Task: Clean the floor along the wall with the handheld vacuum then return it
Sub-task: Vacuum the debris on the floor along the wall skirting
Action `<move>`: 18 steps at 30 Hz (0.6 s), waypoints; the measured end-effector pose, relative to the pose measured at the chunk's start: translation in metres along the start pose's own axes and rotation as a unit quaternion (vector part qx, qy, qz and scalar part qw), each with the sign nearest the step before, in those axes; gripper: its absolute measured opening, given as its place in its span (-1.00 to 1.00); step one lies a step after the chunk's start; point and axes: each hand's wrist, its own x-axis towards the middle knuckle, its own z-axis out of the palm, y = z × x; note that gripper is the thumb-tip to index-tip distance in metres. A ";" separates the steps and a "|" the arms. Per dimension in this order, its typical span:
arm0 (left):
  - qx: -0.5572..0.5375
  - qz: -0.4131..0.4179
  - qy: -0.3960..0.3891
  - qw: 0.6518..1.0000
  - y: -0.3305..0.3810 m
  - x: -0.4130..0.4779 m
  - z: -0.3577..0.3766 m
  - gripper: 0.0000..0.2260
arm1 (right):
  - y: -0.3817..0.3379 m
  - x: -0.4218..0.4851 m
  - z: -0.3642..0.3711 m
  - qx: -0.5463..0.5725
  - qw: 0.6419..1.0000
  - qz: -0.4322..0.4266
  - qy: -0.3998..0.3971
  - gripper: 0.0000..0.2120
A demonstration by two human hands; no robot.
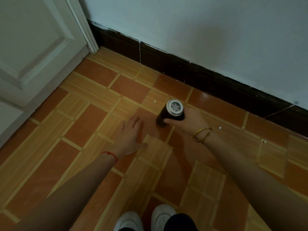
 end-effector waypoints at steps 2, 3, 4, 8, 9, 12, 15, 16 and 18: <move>-0.010 0.001 0.004 1.000 0.000 0.002 -0.001 -0.05 | -0.004 0.019 -0.002 0.000 1.000 0.003 0.023 -0.39; -0.014 0.001 0.005 1.000 0.001 0.003 -0.002 -0.06 | -0.006 0.028 -0.003 -0.001 0.999 0.006 0.035 -0.40; -0.017 0.000 0.007 1.000 0.002 0.004 -0.003 -0.07 | -0.009 0.038 -0.003 -0.002 0.999 0.010 0.048 -0.41; -0.030 -0.002 0.021 0.999 0.005 0.008 -0.004 -0.10 | -0.020 0.065 0.002 -0.006 0.995 0.023 0.094 -0.36; -0.036 -0.002 0.027 0.999 0.005 0.009 -0.003 -0.12 | -0.023 0.070 0.003 -0.006 0.995 0.023 0.094 -0.36; -0.053 0.008 0.051 0.997 0.007 0.011 -0.003 -0.18 | -0.027 0.079 0.006 -0.006 0.997 0.010 0.074 -0.35; -0.082 0.023 0.073 0.994 0.011 0.015 -0.004 -0.29 | -0.024 0.082 0.006 -0.012 0.995 0.019 0.096 -0.34; -0.089 0.027 0.081 0.992 0.012 0.017 -0.004 -0.35 | -0.022 0.082 0.005 -0.013 0.993 0.025 0.110 -0.34; -0.104 0.031 0.100 0.989 0.013 0.021 -0.003 -0.51 | -0.020 0.080 0.002 -0.011 0.992 0.028 0.119 -0.33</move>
